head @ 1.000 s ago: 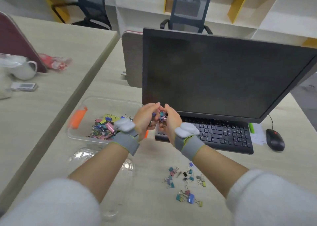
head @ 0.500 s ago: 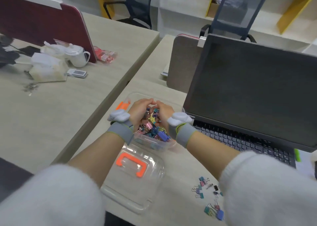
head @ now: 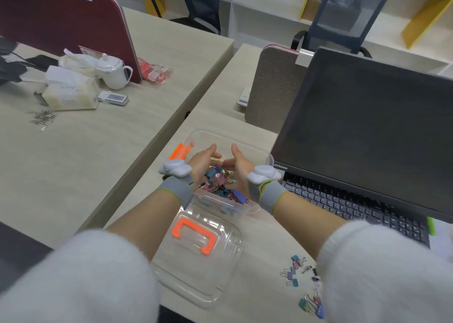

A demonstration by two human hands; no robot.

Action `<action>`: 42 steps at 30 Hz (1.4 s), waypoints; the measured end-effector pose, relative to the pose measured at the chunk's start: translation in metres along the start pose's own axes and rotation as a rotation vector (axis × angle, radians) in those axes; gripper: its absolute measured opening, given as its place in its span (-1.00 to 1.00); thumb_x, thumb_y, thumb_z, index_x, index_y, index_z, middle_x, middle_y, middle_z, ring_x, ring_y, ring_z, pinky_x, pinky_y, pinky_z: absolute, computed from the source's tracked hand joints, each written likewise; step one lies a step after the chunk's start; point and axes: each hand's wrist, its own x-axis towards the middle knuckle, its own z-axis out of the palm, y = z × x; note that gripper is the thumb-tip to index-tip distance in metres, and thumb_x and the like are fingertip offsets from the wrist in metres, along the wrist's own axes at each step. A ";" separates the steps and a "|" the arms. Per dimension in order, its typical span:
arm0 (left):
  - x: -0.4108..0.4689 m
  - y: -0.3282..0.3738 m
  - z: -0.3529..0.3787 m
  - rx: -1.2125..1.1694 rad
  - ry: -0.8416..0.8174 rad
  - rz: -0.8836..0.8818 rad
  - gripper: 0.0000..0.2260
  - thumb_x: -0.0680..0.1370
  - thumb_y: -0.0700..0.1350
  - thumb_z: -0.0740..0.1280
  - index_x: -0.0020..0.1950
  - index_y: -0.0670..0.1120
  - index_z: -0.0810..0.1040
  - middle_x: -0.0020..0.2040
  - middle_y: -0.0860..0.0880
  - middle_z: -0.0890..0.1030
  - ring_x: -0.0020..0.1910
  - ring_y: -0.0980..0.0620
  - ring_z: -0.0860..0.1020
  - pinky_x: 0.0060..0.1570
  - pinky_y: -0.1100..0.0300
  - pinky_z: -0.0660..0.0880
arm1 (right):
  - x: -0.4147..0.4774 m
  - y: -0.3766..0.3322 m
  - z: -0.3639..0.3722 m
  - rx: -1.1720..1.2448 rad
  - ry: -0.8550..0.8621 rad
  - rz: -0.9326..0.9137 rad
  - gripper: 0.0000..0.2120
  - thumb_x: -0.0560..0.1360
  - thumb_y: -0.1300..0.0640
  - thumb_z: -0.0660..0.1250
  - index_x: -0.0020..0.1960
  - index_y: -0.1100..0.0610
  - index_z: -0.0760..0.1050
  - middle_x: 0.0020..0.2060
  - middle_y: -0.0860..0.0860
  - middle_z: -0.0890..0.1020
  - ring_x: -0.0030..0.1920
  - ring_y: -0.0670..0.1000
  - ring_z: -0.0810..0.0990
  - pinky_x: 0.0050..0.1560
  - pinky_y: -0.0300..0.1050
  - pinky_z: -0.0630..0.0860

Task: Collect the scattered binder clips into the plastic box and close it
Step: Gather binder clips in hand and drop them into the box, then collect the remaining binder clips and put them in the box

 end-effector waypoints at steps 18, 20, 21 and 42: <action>-0.033 0.014 0.086 0.101 -0.067 0.293 -0.80 0.62 -0.07 0.13 0.01 -0.12 0.50 -0.02 -0.12 0.61 -0.03 -0.06 0.56 0.08 0.07 0.43 | -0.037 0.022 -0.101 0.049 0.116 -0.285 -0.62 0.62 -0.04 0.04 -0.16 0.14 0.51 -0.24 0.10 0.63 -0.27 0.04 0.59 -0.22 -0.13 0.49; -0.039 0.011 0.111 0.103 -0.108 0.338 -0.82 0.61 -0.09 0.16 -0.02 -0.12 0.51 -0.03 -0.12 0.62 -0.07 -0.02 0.57 0.00 0.17 0.46 | -0.043 0.037 -0.128 0.035 0.192 -0.292 -0.63 0.62 -0.02 0.05 -0.16 0.13 0.51 -0.28 0.08 0.63 -0.32 0.02 0.56 -0.28 -0.16 0.44; -0.041 0.008 0.122 0.103 -0.130 0.357 -0.84 0.60 -0.10 0.17 -0.03 -0.13 0.51 -0.04 -0.12 0.63 -0.12 0.02 0.58 -0.08 0.26 0.48 | -0.046 0.045 -0.139 0.027 0.226 -0.275 -0.64 0.62 -0.01 0.05 -0.16 0.13 0.51 -0.30 0.07 0.62 -0.35 0.01 0.55 -0.31 -0.18 0.43; -0.056 -0.177 0.210 1.267 -0.501 0.596 -0.45 0.58 0.15 0.13 0.51 -0.03 0.10 0.57 0.02 -0.06 0.55 0.01 -0.15 0.52 0.07 -0.10 | -0.126 0.273 -0.261 -1.102 0.218 -0.369 0.04 0.26 -0.54 0.14 0.50 -0.14 -0.30 0.53 -0.08 -0.24 0.53 -0.06 -0.19 0.52 -0.11 -0.07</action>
